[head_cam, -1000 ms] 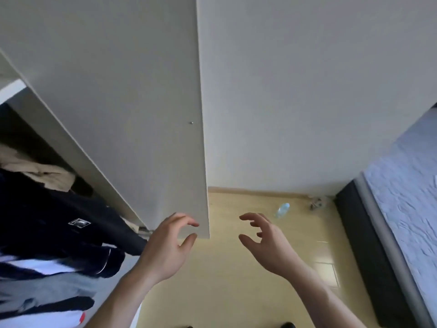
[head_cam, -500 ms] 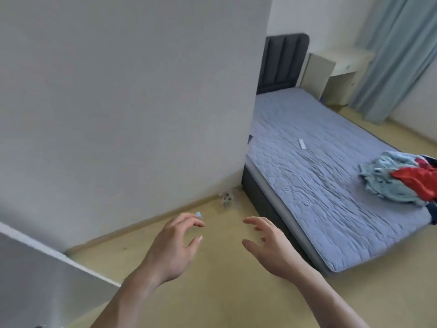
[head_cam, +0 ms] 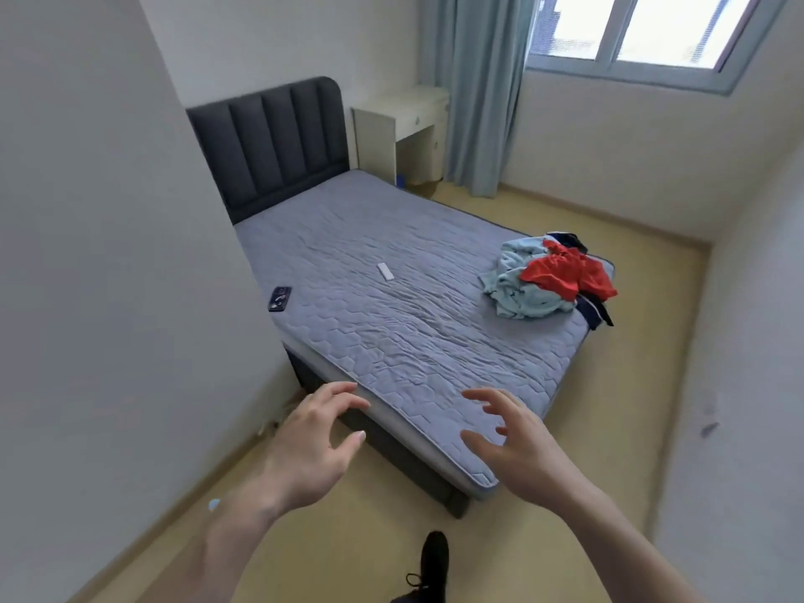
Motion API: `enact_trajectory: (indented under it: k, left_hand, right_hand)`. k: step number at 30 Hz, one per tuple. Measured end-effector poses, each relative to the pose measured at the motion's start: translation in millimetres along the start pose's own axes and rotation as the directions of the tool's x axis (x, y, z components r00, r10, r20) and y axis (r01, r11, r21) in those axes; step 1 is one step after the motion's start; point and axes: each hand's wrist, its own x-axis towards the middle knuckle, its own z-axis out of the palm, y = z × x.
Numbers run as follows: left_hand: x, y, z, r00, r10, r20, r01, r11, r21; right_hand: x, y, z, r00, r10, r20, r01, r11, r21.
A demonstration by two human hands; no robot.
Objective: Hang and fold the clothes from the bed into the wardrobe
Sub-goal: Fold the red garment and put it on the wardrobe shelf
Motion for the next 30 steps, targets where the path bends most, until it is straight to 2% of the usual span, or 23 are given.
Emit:
enact_trajectory:
  k: [7, 13, 19, 24, 30]
  left_hand:
    - [177, 53, 70, 0.984, 0.137, 0.117, -0.127, 0.988, -0.088]
    - [308, 148, 126, 0.933, 0.291, 0.213, -0.275, 0.956, -0.102]
    - [399, 218, 171, 0.879, 0.395, 0.265, -0.386, 0.918, -0.090]
    - [460, 239, 209, 0.900, 0.354, 0.255, -0.346, 0.935, -0.076]
    - [522, 260, 247, 0.962, 0.193, 0.195, -0.190, 0.981, -0.034]
  right_hand:
    - [61, 68, -104, 0.980, 0.119, -0.160, -0.122, 0.992, -0.008]
    - [95, 118, -193, 0.919, 0.219, -0.328, -0.219, 0.975, 0.038]
    - [133, 172, -258, 0.882, 0.286, -0.375, -0.257, 0.958, 0.128]
    - [187, 223, -313, 0.897, 0.283, -0.341, -0.250, 0.958, 0.139]
    - [261, 293, -393, 0.944, 0.227, -0.240, -0.204, 0.972, 0.117]
